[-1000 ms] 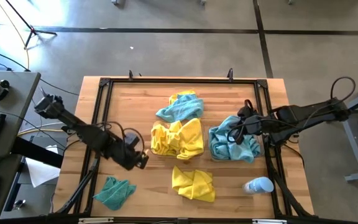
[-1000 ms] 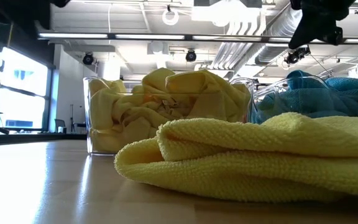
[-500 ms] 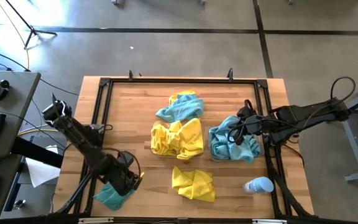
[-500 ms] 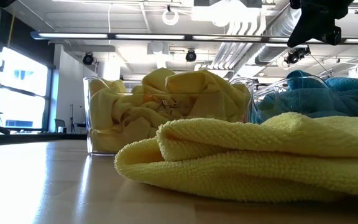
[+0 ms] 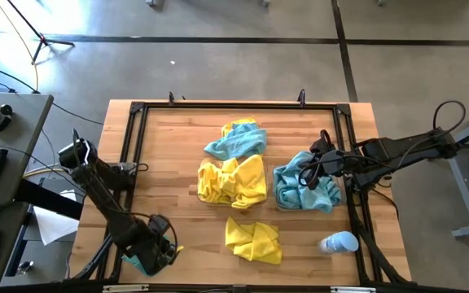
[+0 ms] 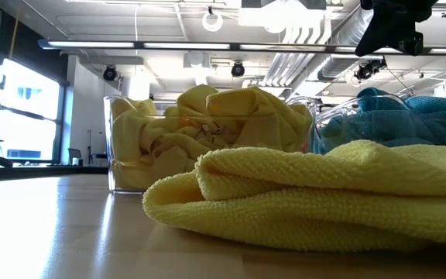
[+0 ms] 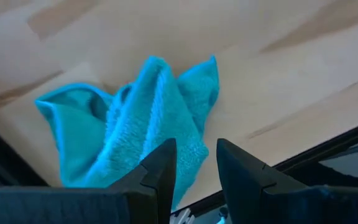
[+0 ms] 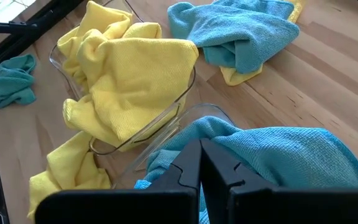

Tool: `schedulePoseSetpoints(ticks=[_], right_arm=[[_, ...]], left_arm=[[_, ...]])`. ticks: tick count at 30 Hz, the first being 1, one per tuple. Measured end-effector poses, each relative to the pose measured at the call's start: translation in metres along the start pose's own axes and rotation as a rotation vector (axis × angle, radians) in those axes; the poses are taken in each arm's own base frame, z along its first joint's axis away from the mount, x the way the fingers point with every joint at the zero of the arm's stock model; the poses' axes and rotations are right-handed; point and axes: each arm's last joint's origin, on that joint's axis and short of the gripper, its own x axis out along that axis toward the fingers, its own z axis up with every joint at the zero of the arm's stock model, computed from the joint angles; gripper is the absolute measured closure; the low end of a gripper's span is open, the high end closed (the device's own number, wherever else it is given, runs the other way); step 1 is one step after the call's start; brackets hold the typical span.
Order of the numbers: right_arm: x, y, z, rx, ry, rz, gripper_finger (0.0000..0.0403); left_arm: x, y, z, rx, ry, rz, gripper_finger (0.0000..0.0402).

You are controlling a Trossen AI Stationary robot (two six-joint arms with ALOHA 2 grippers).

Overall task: Sort microfiber towel by color & place in baskets
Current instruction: Put the blue microfiber cloth into the right transparent bin

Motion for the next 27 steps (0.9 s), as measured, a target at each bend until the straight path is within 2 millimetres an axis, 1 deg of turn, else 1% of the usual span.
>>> schedulePoseSetpoints(ticks=[4,7,10,14,19,23,27], right_arm=[[0.000,0.000,0.000,0.005,0.000,0.000,0.0403],[0.000,0.000,0.000,0.025,0.000,0.000,0.0403],[0.000,0.000,0.000,0.026,0.000,0.000,0.0403],[0.000,0.000,0.000,0.026,0.000,0.000,0.0403],[0.000,0.000,0.000,0.026,0.000,0.000,0.0403],[0.000,0.000,0.000,0.026,-0.001,0.000,0.0403],[0.000,0.000,0.000,0.023,-0.001,0.001,0.0403]], left_arm=[[0.014,-0.003,-0.008,0.017,-0.007,0.021,0.0300],[0.027,-0.003,-0.012,-0.019,-0.013,0.074,0.0300],[0.039,-0.001,-0.016,-0.054,0.016,0.141,0.0296],[0.054,0.000,-0.022,-0.083,0.044,0.210,0.0280],[0.074,-0.002,-0.027,-0.087,0.075,0.233,0.0249],[0.082,-0.004,-0.028,-0.088,0.082,0.236,0.0235],[0.084,-0.006,-0.026,-0.086,0.084,0.237,0.0243]])
